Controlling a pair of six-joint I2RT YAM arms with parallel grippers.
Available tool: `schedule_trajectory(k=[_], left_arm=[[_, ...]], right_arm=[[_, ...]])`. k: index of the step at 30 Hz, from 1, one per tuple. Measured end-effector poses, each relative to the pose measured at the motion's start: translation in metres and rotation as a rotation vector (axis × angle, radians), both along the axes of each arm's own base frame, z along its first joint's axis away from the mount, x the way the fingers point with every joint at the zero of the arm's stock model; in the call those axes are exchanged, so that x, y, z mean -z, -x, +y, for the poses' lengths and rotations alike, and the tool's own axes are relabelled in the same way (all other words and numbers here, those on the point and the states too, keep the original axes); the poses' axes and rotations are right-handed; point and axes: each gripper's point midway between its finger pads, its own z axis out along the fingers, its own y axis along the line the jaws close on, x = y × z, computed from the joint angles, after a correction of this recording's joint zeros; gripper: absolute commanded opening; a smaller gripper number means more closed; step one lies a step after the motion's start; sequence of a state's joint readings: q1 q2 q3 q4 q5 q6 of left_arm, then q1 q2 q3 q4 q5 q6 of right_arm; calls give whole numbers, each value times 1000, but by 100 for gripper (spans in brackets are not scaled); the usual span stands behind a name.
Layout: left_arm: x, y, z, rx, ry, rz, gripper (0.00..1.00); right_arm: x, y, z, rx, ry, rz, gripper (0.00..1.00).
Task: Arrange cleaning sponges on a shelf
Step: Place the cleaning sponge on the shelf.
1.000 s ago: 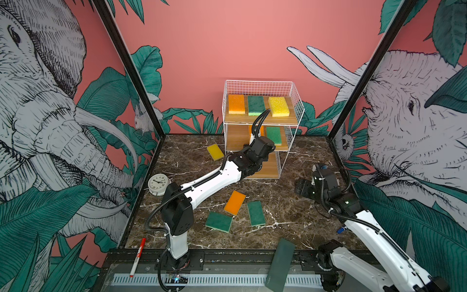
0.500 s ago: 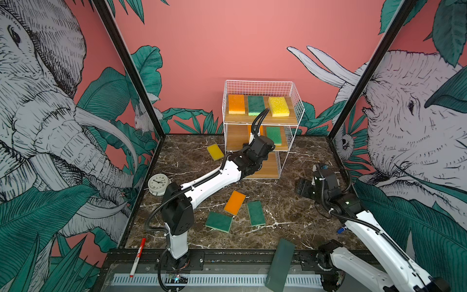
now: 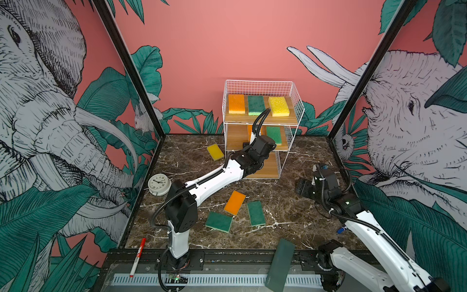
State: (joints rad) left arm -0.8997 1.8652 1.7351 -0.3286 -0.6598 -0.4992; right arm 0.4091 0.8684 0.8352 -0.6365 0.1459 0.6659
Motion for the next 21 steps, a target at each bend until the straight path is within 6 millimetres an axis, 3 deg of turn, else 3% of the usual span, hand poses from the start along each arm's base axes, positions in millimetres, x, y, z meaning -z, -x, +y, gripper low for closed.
schedule_trajectory(k=[13, 21], left_arm=[[-4, 6, 1, 21, -4, 2, 76], [-53, 46, 24, 67, 38, -44, 76]], right_arm=[[0, 0, 0, -1, 0, 0, 82], [0, 1, 6, -39, -6, 4, 72]])
